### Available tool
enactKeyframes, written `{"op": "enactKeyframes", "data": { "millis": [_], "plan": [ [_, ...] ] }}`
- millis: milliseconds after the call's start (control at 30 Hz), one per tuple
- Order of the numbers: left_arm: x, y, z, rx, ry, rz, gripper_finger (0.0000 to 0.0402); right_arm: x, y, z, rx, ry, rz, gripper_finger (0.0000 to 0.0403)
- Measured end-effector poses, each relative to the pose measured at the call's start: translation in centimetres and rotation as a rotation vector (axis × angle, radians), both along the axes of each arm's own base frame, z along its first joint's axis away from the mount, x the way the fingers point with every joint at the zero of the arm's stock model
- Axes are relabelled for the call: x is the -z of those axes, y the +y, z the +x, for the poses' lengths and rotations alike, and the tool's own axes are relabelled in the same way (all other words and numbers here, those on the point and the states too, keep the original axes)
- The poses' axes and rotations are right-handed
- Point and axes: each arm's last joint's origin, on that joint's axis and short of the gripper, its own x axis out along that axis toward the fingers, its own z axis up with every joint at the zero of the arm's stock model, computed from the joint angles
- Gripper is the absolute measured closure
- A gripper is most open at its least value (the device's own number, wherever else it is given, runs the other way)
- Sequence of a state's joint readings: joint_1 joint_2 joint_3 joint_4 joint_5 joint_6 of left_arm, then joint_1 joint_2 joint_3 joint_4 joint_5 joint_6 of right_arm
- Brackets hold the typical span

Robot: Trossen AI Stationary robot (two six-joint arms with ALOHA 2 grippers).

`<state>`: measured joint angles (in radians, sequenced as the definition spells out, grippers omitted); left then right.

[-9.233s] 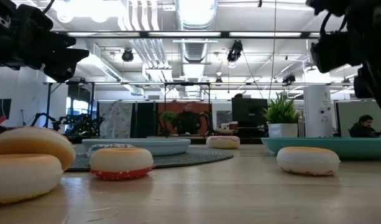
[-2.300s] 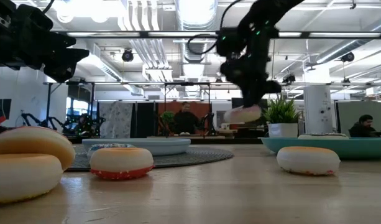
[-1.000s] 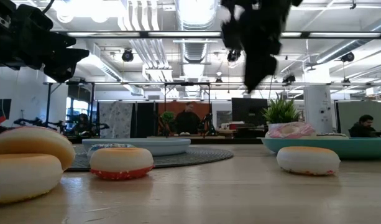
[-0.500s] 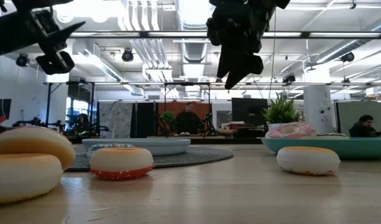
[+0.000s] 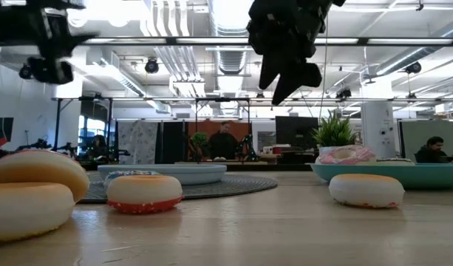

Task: Pick & Place donuts
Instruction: Put the big purple donut on the blue and green plate

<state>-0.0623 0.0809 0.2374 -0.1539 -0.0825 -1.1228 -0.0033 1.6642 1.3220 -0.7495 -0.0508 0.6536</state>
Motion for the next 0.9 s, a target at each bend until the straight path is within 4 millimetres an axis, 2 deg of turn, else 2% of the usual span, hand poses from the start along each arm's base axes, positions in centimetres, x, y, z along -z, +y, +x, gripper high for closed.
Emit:
{"op": "enactKeyframes", "data": {
  "millis": [100, 233, 400, 500, 600, 733, 900],
  "plan": [
    [-0.2, 0.0, -0.8, 0.044, 0.377, 0.122, 0.0249, 0.1, 0.8, -0.2, 0.025, 0.026, 0.023, 0.0177],
    [-1.8, -0.3, -1.0, 0.163, 0.611, 0.268, 0.0249, 0.3, 1.9, -0.6, 0.037, 0.072, 0.042, 0.0177],
    [-3.0, -1.2, 0.5, 0.374, 0.661, 0.330, 0.0248, 0.4, 2.9, -1.0, 0.018, 0.106, 0.037, 0.0177],
    [-2.6, -2.1, 1.0, 0.498, 0.703, 0.335, 0.0248, 0.5, 3.2, -1.3, -0.001, 0.137, 0.011, 0.0177],
    [-2.0, -3.4, 1.6, 0.547, 0.764, 0.361, 0.0251, 0.7, 3.5, -1.7, -0.045, 0.175, -0.013, 0.0177],
    [-1.3, -5.9, 2.2, 0.628, 0.805, 0.472, 0.0255, 0.8, 4.1, -2.2, -0.111, 0.217, -0.055, 0.0177],
    [0.0, -10.4, 2.4, 0.722, 0.857, 0.527, 0.0255, 0.8, 4.7, -2.4, -0.172, 0.220, -0.127, 0.0177]
  ]
}}
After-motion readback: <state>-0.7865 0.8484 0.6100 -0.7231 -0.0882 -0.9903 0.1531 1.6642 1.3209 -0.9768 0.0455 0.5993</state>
